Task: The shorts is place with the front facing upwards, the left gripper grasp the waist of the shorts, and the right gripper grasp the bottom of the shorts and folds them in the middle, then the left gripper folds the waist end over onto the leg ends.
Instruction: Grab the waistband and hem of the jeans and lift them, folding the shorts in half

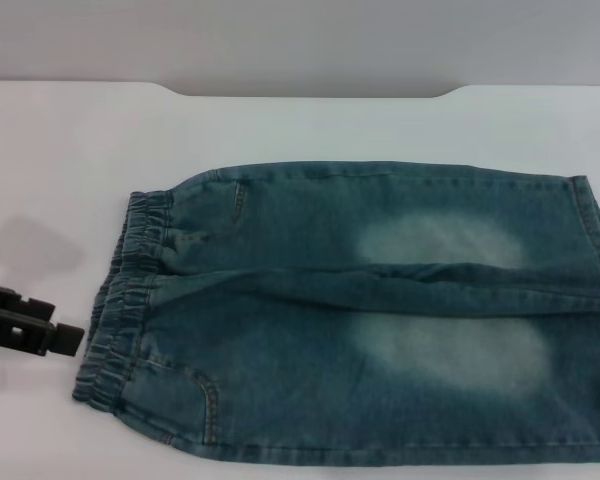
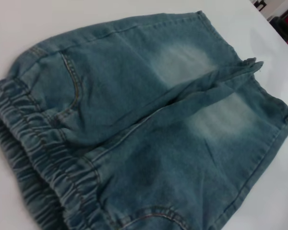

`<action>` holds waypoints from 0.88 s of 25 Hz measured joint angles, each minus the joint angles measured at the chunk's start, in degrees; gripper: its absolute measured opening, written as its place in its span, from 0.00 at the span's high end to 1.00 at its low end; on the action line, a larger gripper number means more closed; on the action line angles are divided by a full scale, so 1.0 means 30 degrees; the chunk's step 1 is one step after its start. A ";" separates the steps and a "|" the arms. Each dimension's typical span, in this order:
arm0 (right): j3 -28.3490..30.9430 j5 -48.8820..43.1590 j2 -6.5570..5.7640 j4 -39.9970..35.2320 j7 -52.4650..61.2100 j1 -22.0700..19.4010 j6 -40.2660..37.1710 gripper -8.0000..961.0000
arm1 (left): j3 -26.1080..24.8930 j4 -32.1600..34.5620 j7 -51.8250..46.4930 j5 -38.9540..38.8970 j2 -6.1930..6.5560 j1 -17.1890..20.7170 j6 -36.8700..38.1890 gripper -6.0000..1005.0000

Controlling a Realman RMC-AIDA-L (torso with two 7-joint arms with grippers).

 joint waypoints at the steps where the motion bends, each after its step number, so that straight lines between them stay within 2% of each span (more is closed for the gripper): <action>1: -0.0089 -0.0187 0.0036 -0.0012 0.0024 0.0007 0.0004 0.50 | -0.0013 -0.0018 0.0048 -0.0001 -0.0087 0.0014 0.0048 0.32; 7: -0.0521 -0.1195 0.0070 0.0143 0.0031 0.0077 0.0008 0.50 | 0.0017 -0.0258 0.0028 0.0025 -0.0152 -0.0001 0.0105 0.33; 10: -0.1152 -0.1400 0.0407 0.0210 -0.0011 -0.0323 0.0186 0.50 | 0.0062 -0.0275 0.0070 0.0028 -0.0188 -0.0041 0.0108 0.33; 11: -0.1152 -0.1400 0.0407 0.0210 -0.0011 -0.0323 0.0186 0.50 | 0.0082 -0.0281 0.0080 0.0032 -0.0211 -0.0049 0.0103 0.33; 16: -0.2494 -0.2021 0.1022 0.0279 -0.0013 -0.0713 0.0848 0.50 | 0.0045 -0.0308 0.0109 0.0051 -0.0435 -0.0231 0.0049 0.33; 22: -0.2860 -0.3354 0.1534 0.0276 -0.0014 -0.0703 0.1946 0.50 | -0.0045 -0.0310 0.0109 0.0064 -0.0415 -0.0305 0.0039 0.34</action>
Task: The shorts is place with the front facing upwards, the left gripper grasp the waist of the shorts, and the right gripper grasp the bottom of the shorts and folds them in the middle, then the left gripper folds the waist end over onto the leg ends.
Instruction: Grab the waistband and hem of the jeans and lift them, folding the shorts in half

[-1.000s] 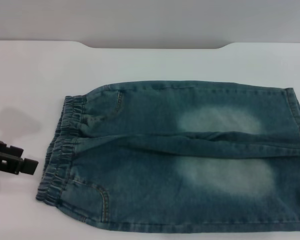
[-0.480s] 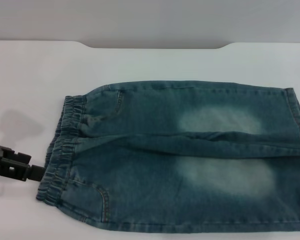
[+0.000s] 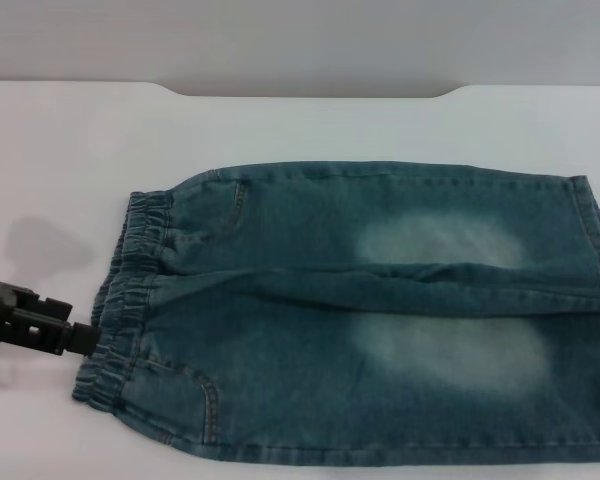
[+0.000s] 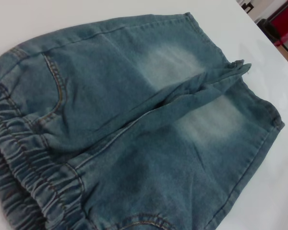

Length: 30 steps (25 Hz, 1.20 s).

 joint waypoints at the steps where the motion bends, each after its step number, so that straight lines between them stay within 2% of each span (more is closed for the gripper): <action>1: -0.0020 -0.0074 0.0046 -0.0003 -0.0015 0.0015 0.0142 0.50 | -0.0003 0.0000 -0.0001 0.0002 -0.0012 0.0000 0.0002 0.34; 7: -0.0211 -0.0220 0.0354 0.0256 -0.0039 0.0236 0.0744 0.50 | 0.0008 -0.0001 -0.0077 0.0016 -0.0063 0.0003 0.0026 0.34; 11: -0.0679 -0.0450 0.0710 0.0423 -0.0046 0.0370 0.1002 0.50 | 0.0102 0.0000 -0.0192 0.0019 -0.0029 0.0032 0.0069 0.34; 30: -0.1608 -0.0515 0.0998 0.0485 0.0060 0.0665 0.1250 0.50 | 0.0185 0.0001 -0.0276 0.0016 -0.0317 0.0157 0.0112 0.36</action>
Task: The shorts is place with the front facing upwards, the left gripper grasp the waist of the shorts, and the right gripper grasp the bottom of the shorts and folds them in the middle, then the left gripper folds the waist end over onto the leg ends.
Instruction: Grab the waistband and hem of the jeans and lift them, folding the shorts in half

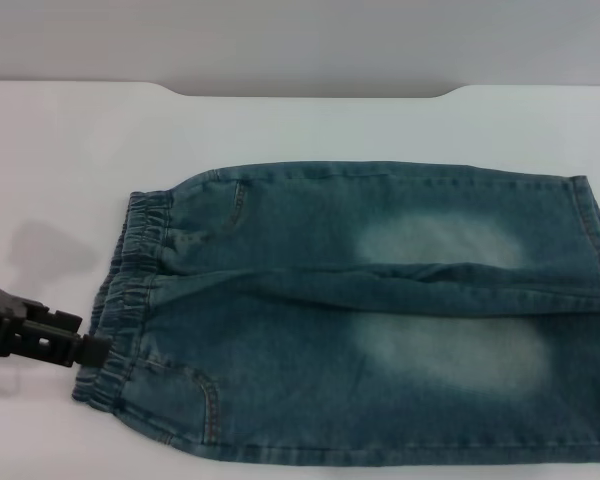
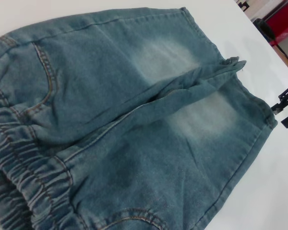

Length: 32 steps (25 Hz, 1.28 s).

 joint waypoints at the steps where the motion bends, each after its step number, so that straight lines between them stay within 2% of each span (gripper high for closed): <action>1: -0.0069 -0.0026 0.0016 0.0000 0.0008 0.0000 -0.0001 0.50 | -0.0002 0.0000 0.0000 -0.0004 -0.0002 0.0008 0.0004 0.36; 14: -0.0126 -0.0347 0.0090 -0.0001 0.0054 -0.0014 0.0037 0.50 | -0.0011 0.0000 -0.0002 0.0001 -0.0056 0.0061 0.0005 0.36; 21: -0.0297 -0.0290 0.0218 0.0480 0.0091 0.0112 0.0439 0.55 | 0.0025 -0.0031 0.0048 0.0004 -0.0175 0.0097 0.0005 0.37; 32: -0.0611 -0.0319 0.0216 0.0758 0.0224 0.0232 0.0769 0.62 | 0.0048 -0.0284 0.0163 0.0001 -0.0111 0.0141 0.0003 0.38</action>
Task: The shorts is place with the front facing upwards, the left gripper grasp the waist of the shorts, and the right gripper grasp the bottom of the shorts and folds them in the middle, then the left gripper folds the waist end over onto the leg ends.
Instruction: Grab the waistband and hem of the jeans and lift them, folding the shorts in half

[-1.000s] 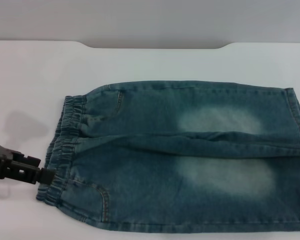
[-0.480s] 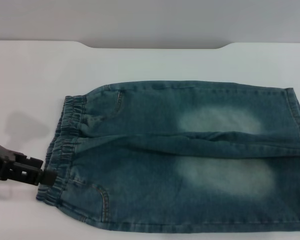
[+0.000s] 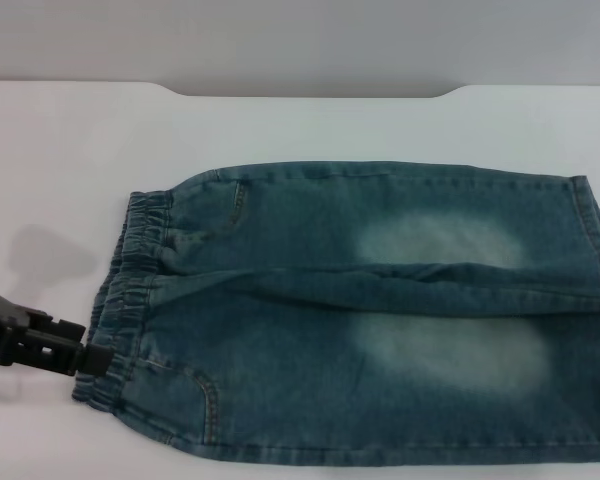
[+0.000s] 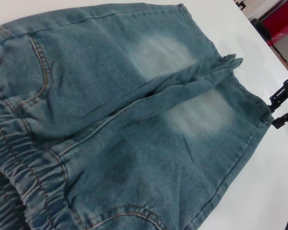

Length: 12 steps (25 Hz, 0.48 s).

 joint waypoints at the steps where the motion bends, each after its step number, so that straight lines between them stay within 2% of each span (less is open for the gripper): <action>1: -0.0031 0.0000 0.0000 0.0001 0.0002 0.0009 0.0016 0.63 | 0.0001 -0.0003 0.0008 0.0000 0.0001 0.0000 0.0001 0.38; 9: -0.0678 -0.0212 -0.0001 0.0005 0.0005 0.0022 0.0056 0.68 | 0.0001 -0.0086 0.0006 0.0001 0.0050 -0.0047 0.0001 0.38; 12: -0.0824 -0.0220 -0.0001 0.0005 0.0010 0.0020 0.0059 0.78 | -0.0001 -0.0174 0.0017 -0.0001 0.0067 -0.0094 0.0001 0.38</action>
